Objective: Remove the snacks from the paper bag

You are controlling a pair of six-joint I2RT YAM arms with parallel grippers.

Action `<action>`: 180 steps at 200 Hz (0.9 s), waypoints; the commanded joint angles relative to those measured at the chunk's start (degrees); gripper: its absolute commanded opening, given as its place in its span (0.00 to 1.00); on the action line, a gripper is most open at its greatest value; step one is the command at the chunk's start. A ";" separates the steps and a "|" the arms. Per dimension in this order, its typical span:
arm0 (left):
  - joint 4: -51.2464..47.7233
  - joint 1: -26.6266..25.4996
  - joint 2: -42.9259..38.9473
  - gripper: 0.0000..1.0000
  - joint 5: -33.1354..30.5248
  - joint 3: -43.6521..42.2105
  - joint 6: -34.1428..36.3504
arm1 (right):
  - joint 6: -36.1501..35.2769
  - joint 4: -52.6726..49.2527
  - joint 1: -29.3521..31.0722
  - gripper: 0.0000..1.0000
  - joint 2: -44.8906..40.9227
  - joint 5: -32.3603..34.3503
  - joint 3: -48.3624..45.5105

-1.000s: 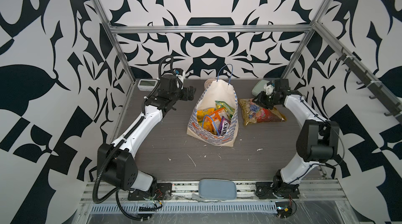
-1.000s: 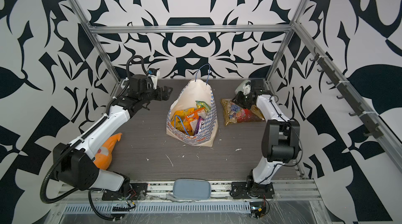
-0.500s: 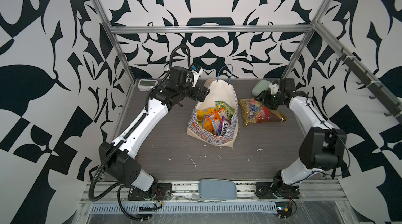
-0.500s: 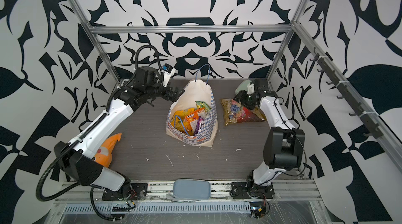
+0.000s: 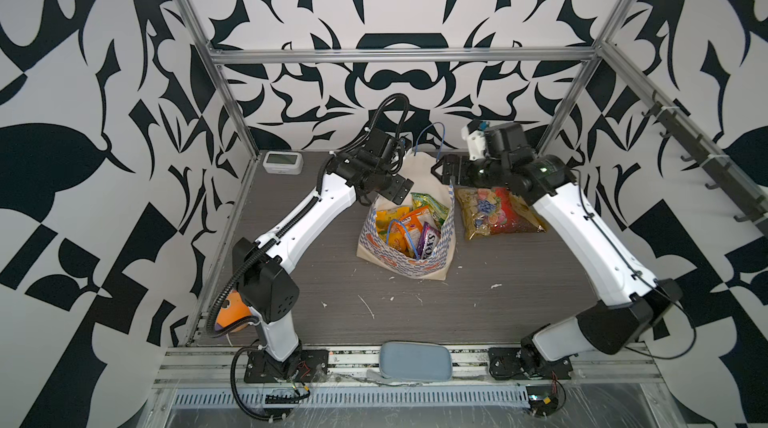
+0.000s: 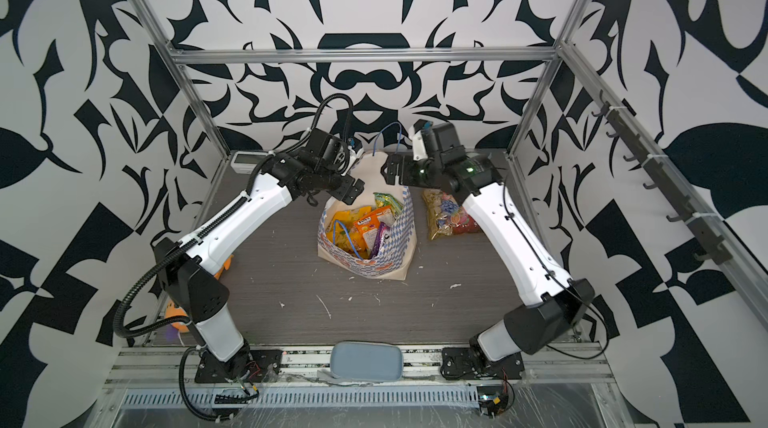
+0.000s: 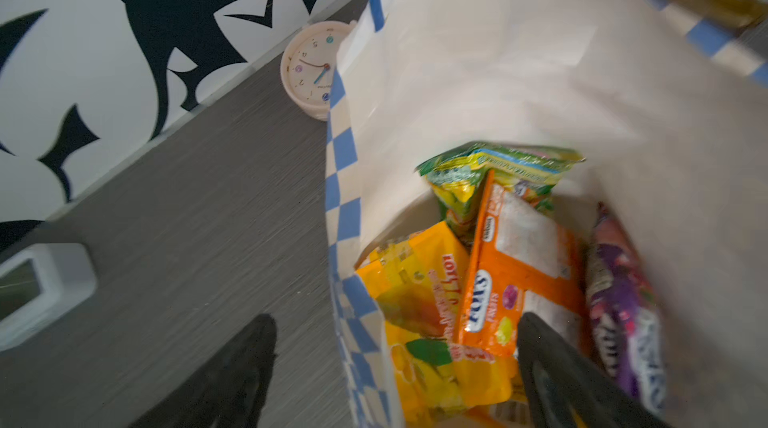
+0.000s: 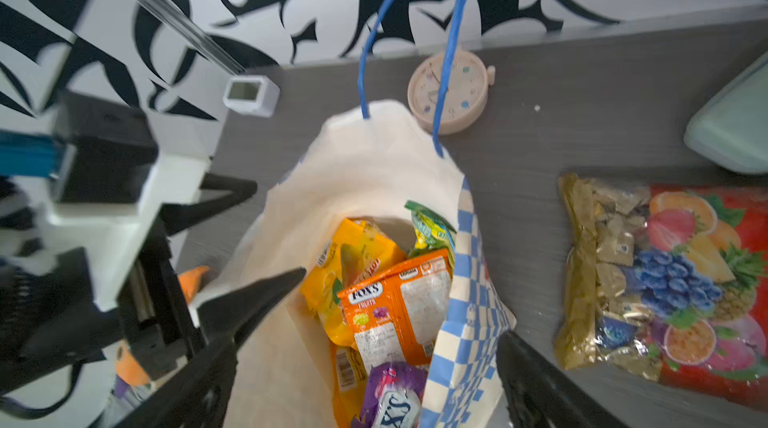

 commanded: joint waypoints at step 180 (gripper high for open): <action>-6.17 10.13 -2.83 0.01 -13.01 -3.76 -6.18 | -2.79 -12.18 3.28 0.14 13.59 10.74 8.56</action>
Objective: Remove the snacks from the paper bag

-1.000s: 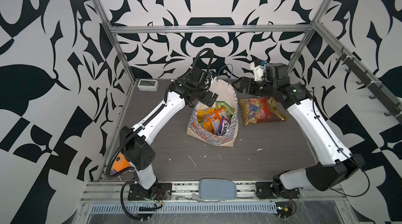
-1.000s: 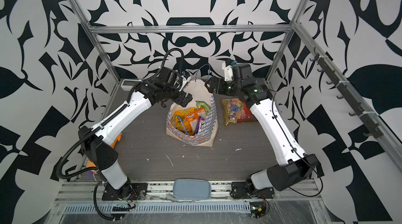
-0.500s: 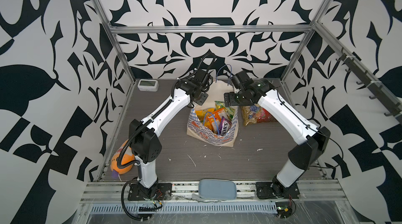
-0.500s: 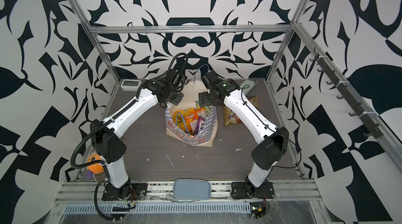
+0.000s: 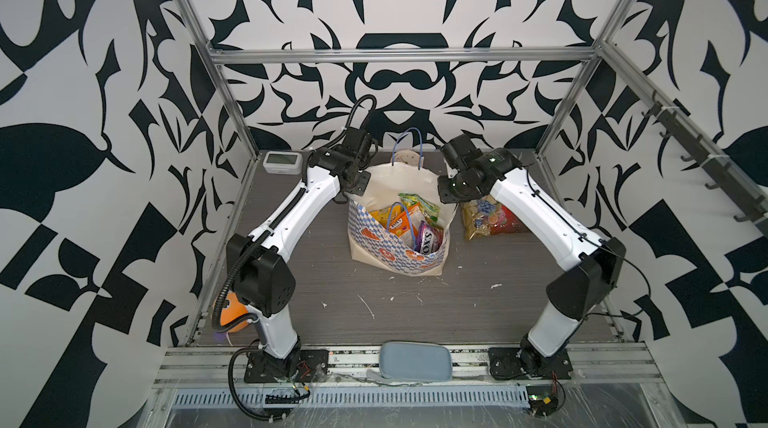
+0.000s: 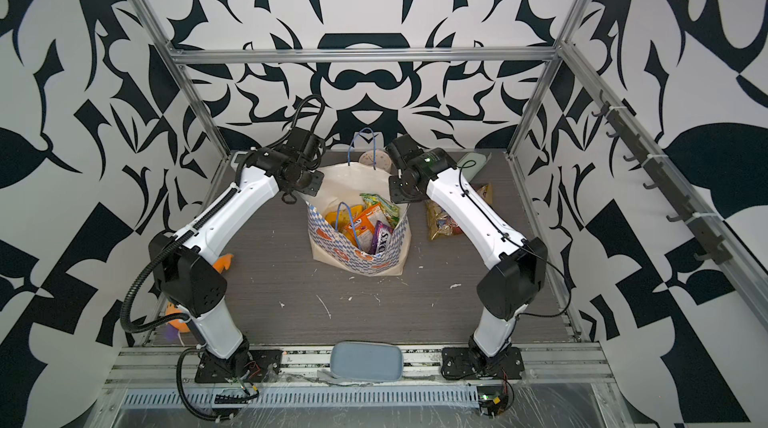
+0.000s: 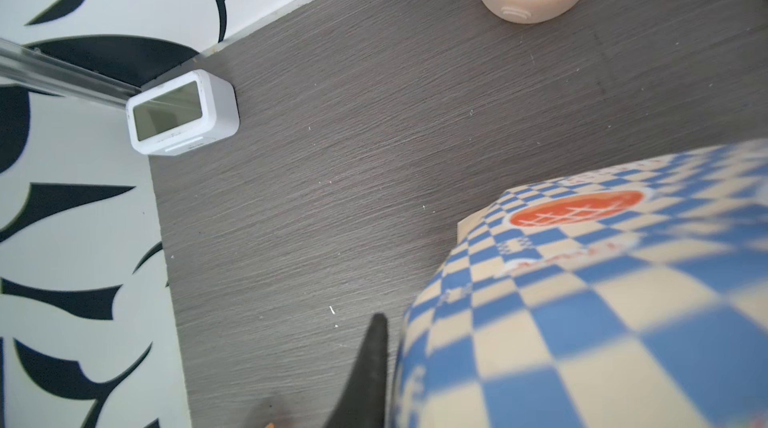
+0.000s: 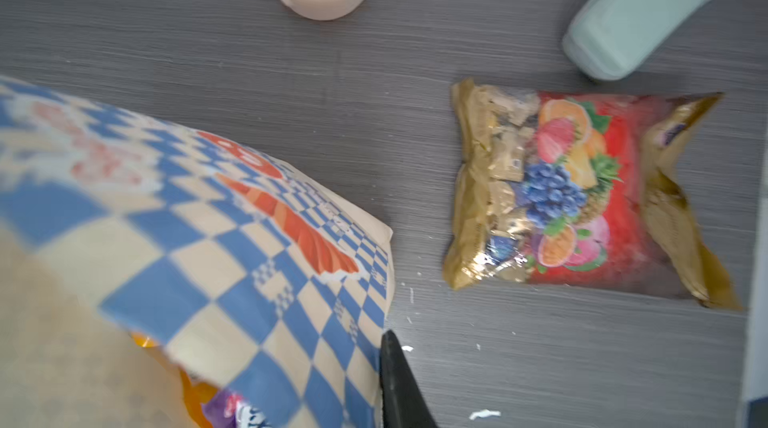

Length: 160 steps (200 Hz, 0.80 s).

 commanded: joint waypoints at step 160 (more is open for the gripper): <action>39.72 8.11 -31.12 0.00 8.08 -35.87 1.54 | -2.64 43.45 -0.13 0.00 8.30 -17.94 -1.97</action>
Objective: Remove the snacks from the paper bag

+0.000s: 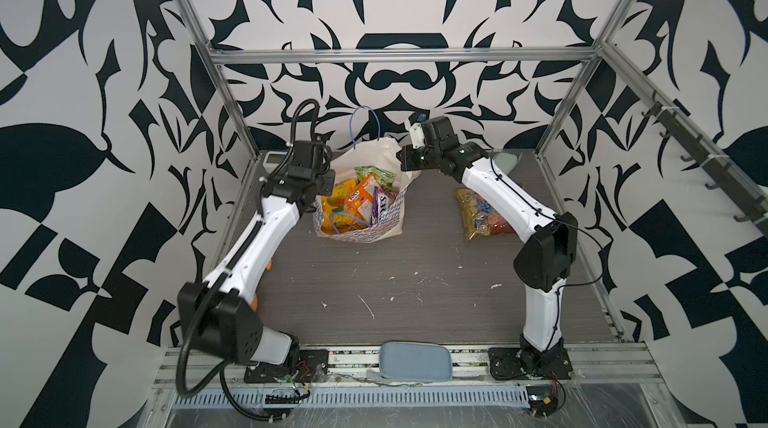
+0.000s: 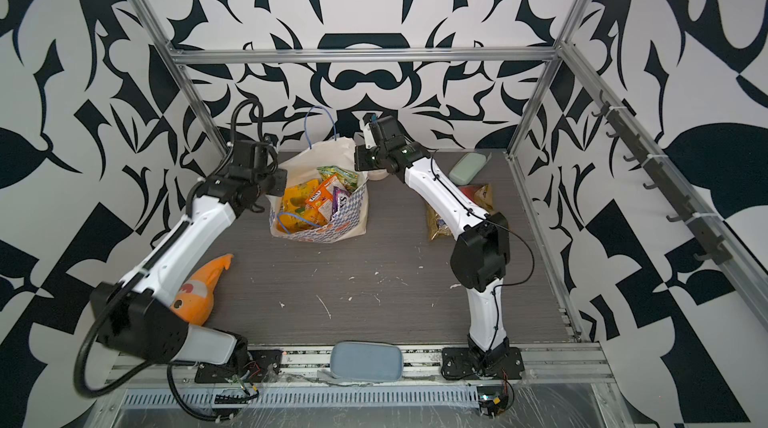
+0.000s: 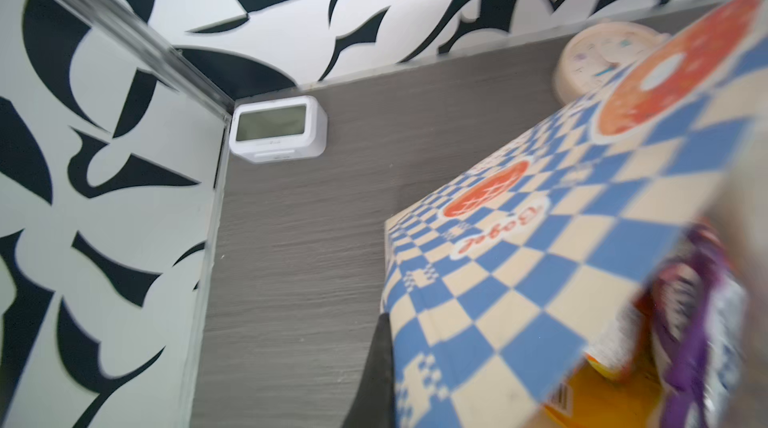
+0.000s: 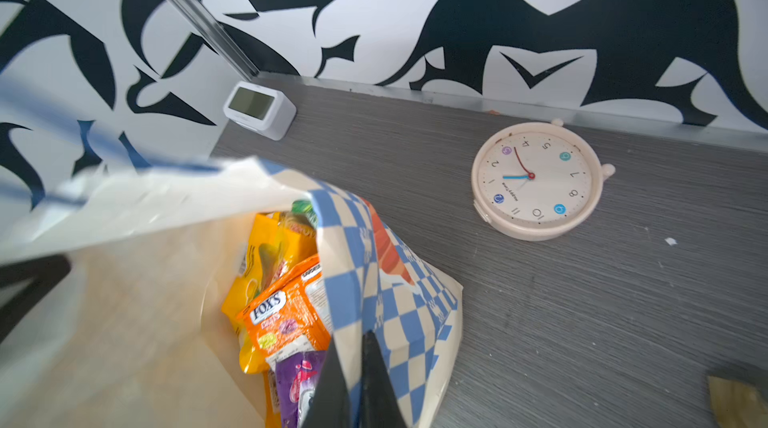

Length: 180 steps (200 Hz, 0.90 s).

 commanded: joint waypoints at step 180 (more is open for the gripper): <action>20.86 -16.06 -16.89 0.00 -0.31 -16.47 -2.18 | -6.80 4.60 4.97 0.34 -25.17 -15.76 -16.39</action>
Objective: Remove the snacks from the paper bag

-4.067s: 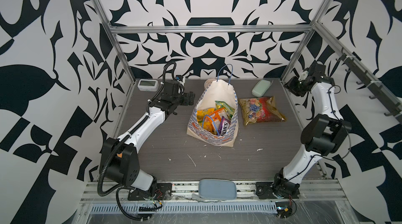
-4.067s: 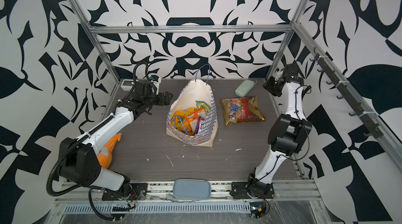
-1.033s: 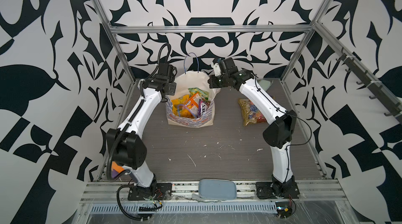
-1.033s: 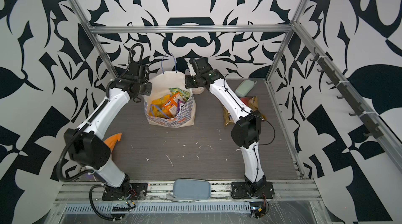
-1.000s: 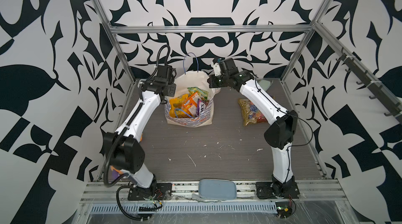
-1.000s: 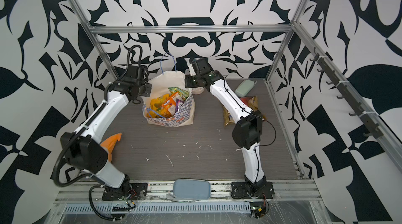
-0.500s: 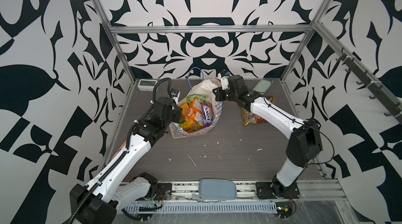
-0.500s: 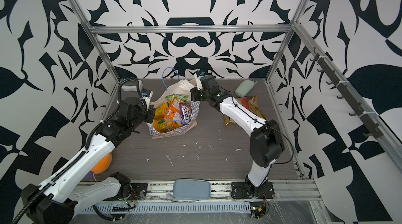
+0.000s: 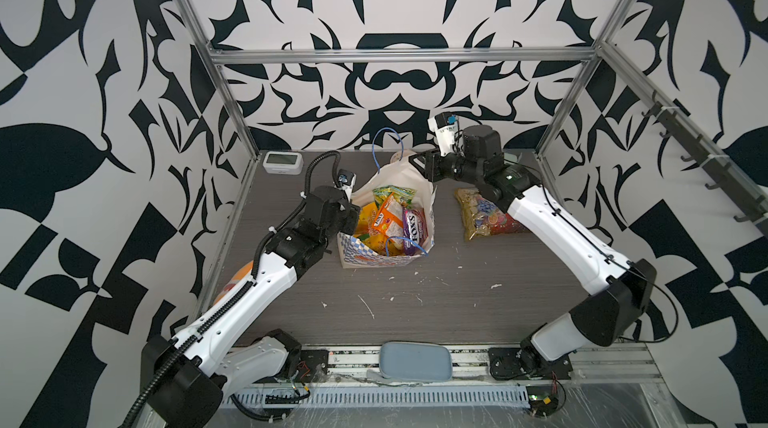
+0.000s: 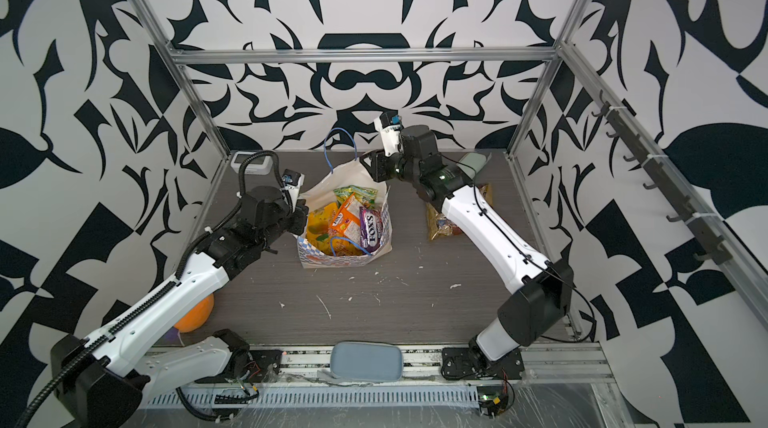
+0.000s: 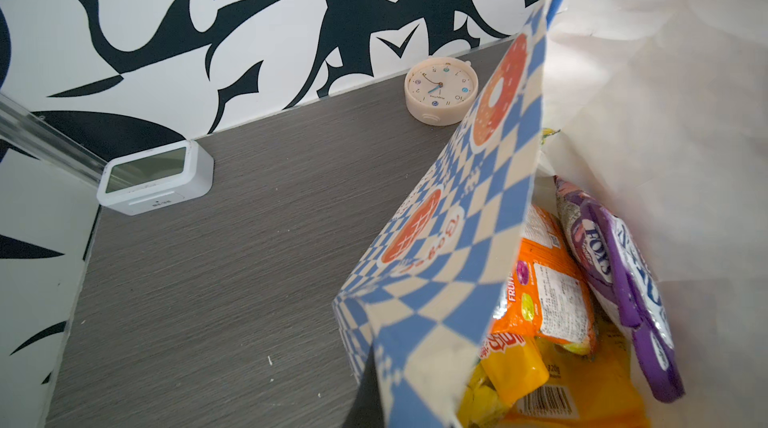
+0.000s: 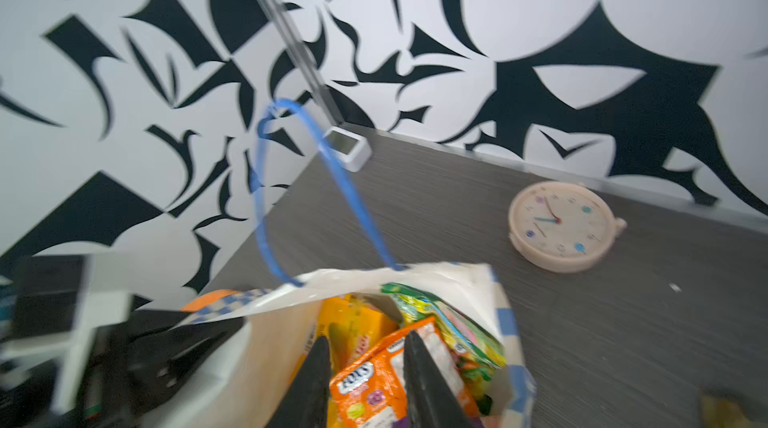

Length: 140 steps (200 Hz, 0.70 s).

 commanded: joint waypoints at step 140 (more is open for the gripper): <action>14.75 -5.04 -13.27 0.00 5.61 -13.98 1.31 | -1.80 -7.85 12.39 0.20 -1.60 9.34 -26.94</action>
